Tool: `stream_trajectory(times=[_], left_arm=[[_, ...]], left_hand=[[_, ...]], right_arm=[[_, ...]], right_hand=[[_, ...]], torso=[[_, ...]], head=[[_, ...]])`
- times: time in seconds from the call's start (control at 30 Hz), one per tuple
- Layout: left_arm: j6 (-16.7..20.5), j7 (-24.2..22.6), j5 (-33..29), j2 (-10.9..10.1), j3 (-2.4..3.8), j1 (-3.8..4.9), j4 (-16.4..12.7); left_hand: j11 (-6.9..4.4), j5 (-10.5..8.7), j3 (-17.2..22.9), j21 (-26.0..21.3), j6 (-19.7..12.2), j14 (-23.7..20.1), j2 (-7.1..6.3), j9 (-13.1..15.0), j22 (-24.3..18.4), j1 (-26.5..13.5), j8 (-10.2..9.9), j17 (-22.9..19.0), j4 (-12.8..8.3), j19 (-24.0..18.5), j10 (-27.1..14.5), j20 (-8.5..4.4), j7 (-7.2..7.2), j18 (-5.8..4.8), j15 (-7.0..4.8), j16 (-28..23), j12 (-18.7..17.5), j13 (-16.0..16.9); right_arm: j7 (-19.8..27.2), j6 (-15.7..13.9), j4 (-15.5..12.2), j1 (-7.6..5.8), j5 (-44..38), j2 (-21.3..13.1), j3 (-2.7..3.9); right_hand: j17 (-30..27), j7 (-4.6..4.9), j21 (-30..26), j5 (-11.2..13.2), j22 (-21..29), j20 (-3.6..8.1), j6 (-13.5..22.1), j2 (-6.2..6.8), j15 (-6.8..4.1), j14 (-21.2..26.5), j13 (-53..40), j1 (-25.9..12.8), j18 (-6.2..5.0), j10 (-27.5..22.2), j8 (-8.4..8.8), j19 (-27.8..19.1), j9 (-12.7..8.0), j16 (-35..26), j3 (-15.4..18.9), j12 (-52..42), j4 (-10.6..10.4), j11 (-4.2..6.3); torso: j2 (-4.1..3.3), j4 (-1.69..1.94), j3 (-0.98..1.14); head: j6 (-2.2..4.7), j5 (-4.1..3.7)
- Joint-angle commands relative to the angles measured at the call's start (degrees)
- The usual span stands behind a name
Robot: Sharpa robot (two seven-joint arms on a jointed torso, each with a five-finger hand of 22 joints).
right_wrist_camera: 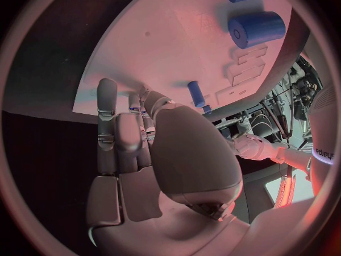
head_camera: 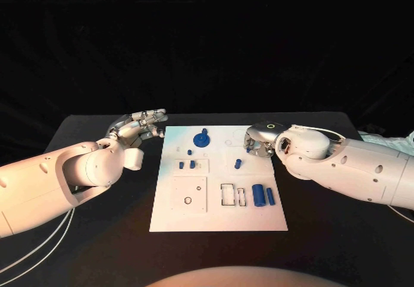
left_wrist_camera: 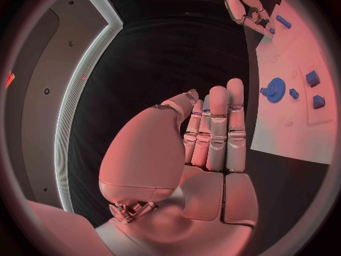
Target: Assemble the parts on the task board
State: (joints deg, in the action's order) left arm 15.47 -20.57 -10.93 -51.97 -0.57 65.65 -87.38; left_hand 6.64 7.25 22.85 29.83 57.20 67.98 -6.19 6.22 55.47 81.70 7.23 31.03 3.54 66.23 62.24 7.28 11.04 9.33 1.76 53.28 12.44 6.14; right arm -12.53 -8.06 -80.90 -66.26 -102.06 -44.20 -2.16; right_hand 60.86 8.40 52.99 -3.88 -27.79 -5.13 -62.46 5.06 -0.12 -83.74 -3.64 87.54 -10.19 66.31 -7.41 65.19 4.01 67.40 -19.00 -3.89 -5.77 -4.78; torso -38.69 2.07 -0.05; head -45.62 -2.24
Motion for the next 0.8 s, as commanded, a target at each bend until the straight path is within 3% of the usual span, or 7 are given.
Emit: stream_trajectory(times=[0.03,0.43,0.8], left_arm=[[-0.3,-0.36,1.17,0.08,0.04,0.0,-0.11],[-0.32,-0.16,1.83,0.12,0.04,0.0,0.01],[-0.33,-0.02,2.05,0.11,0.04,0.0,0.16]], left_hand=[[0.11,0.28,-0.14,-0.25,-0.33,-0.54,0.41,-0.06,-0.08,-0.33,0.3,-0.07,-0.32,-0.27,-0.52,0.08,0.03,1.05,-0.01,-0.19,0.21,0.1],[0.14,0.28,-0.2,-0.38,-0.46,-0.7,0.43,-0.07,-0.17,-0.27,0.35,-0.15,-0.44,-0.33,-0.72,0.12,0.07,1.05,0.02,-0.23,0.33,0.12],[0.2,0.34,-0.1,-0.58,-0.74,-0.93,0.6,-0.08,-0.32,0.22,0.47,-0.3,-0.96,-0.38,-1.1,0.14,0.15,1.09,0.03,-0.25,0.67,0.18]], right_arm=[[-0.42,1.14,0.21,0.23,-0.7,0.12,-0.12],[0.01,1.86,0.39,0.31,1.12,0.31,-0.12],[0.32,1.76,-0.17,0.33,2.69,0.06,-0.13]], right_hand=[[0.29,-0.23,0.38,0.18,-0.28,0.02,0.06,-0.06,0.17,-0.44,0.07,-0.47,-0.18,-0.29,0.27,0.57,-0.05,0.37,-0.62,0.29,0.03,0.01],[5.08,-1.1,5.55,0.55,-7.73,-0.16,-2.69,-1.04,-0.52,-2.04,-0.28,-2.74,0.98,3.45,-0.87,4.18,0.62,4.49,-2.22,-0.37,-0.01,0.85],[5.07,-1.15,5.98,0.65,-8.17,-0.12,-2.85,-0.99,-0.6,-2.1,-0.21,-3.21,1.04,3.78,-0.87,4.43,0.69,4.54,-2.43,-0.1,0.19,0.91]], torso=[[0.0,-0.03,-0.02],[0.03,-0.05,-0.04],[0.04,-0.11,-0.06]], head=[[-0.16,0.04],[-0.3,-0.17],[-0.45,-0.21]])
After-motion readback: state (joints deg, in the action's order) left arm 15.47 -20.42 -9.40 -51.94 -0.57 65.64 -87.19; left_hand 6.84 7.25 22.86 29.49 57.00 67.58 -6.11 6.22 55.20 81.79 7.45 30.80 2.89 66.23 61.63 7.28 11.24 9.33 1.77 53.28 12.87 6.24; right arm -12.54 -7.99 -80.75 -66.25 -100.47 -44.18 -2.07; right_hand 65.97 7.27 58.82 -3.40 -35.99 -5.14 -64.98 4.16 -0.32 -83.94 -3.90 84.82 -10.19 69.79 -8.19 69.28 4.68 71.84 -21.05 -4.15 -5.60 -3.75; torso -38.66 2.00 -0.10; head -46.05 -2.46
